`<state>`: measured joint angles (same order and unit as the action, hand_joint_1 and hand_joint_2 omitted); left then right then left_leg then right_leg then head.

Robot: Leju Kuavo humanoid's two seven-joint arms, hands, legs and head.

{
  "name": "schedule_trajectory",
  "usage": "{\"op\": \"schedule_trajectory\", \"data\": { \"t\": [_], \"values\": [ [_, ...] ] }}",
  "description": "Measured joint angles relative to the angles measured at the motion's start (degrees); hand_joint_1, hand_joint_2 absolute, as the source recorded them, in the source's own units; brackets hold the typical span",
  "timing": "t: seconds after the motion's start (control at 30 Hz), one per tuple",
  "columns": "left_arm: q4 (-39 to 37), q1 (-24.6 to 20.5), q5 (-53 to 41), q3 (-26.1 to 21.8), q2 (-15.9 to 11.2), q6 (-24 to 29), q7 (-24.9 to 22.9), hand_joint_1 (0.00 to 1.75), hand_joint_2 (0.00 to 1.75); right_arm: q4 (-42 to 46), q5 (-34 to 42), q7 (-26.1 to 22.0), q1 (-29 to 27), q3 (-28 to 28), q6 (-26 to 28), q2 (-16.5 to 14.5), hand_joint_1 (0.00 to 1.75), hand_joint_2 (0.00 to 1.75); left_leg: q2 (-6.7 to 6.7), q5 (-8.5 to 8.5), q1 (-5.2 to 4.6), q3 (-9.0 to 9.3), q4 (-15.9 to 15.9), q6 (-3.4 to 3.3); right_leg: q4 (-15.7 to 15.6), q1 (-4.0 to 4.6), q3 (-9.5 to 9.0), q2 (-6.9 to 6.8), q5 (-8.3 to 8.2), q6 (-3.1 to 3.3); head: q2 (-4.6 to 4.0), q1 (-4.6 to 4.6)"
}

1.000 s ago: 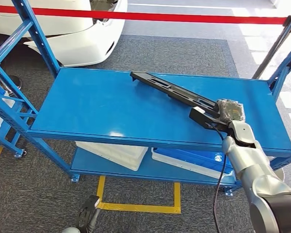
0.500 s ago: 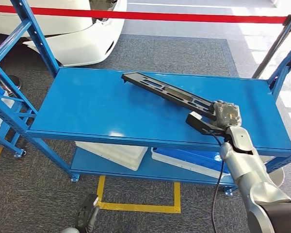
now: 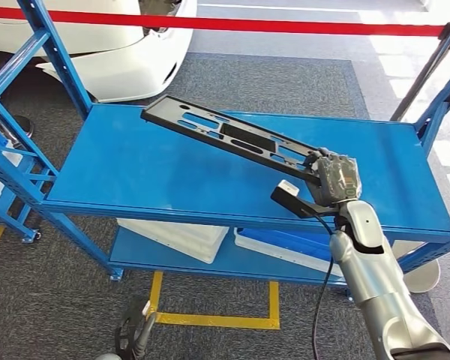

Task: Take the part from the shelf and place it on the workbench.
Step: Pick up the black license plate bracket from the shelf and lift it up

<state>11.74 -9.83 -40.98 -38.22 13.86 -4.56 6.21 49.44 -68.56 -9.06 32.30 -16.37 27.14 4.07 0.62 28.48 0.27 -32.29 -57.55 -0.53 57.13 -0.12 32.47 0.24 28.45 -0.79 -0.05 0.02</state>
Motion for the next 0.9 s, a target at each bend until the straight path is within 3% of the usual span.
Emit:
{"op": "schedule_trajectory", "data": {
  "t": [0.07, 0.1, 0.2, 0.43, 0.9],
  "values": [
    [0.0, 0.1, 0.3, -0.5, 0.0, -0.9, -0.1, 0.0, 1.31, 3.7, -0.3, 0.1, -1.1, -1.3, 0.0, 0.3, 1.75, 1.75, 0.0, 0.0, 0.01, 0.0, 0.0, 0.0, 0.0, 0.0, 0.01, 0.0, 0.0, 0.0, 0.0, -0.01],
    [0.0, 0.1, 0.4, -0.7, 0.0, -1.2, -0.1, 0.0, 1.31, 5.7, -0.6, 0.2, -1.8, -2.0, 0.0, 0.5, 1.75, 1.75, 0.0, 0.0, 0.01, -0.01, 0.0, 0.0, 0.0, 0.01, 0.01, 0.0, 0.0, 0.0, 0.0, -0.01],
    [0.0, 0.1, 0.4, -1.2, 0.0, -1.7, 0.0, 0.0, 0.0, 11.5, -1.2, 0.6, -3.5, -4.1, -0.6, 1.1, 1.75, 1.75, -0.01, 0.0, 0.02, -0.02, 0.0, 0.0, 0.0, 0.01, 0.04, 0.0, 0.0, 0.0, 0.01, -0.01],
    [0.0, 0.1, 0.5, -1.9, 0.0, -1.6, 0.0, 0.0, 0.0, 19.1, -1.6, 0.9, -5.7, -7.1, -1.5, 2.2, 1.75, 1.75, 0.0, 0.0, 0.01, -0.04, 0.0, 0.0, 0.0, 0.01, 0.04, 0.0, 0.0, 0.0, 0.0, -0.02],
    [0.0, 0.1, 0.5, -2.3, 0.0, -1.7, 0.0, 0.0, 0.0, 21.7, -1.6, 1.1, -6.3, -8.7, -1.7, 3.1, 1.75, 1.75, 0.0, 0.0, 0.01, -0.05, 0.0, 0.0, 0.0, 0.01, 0.04, 0.0, 0.0, 0.0, -0.01, -0.01]
  ]
}}
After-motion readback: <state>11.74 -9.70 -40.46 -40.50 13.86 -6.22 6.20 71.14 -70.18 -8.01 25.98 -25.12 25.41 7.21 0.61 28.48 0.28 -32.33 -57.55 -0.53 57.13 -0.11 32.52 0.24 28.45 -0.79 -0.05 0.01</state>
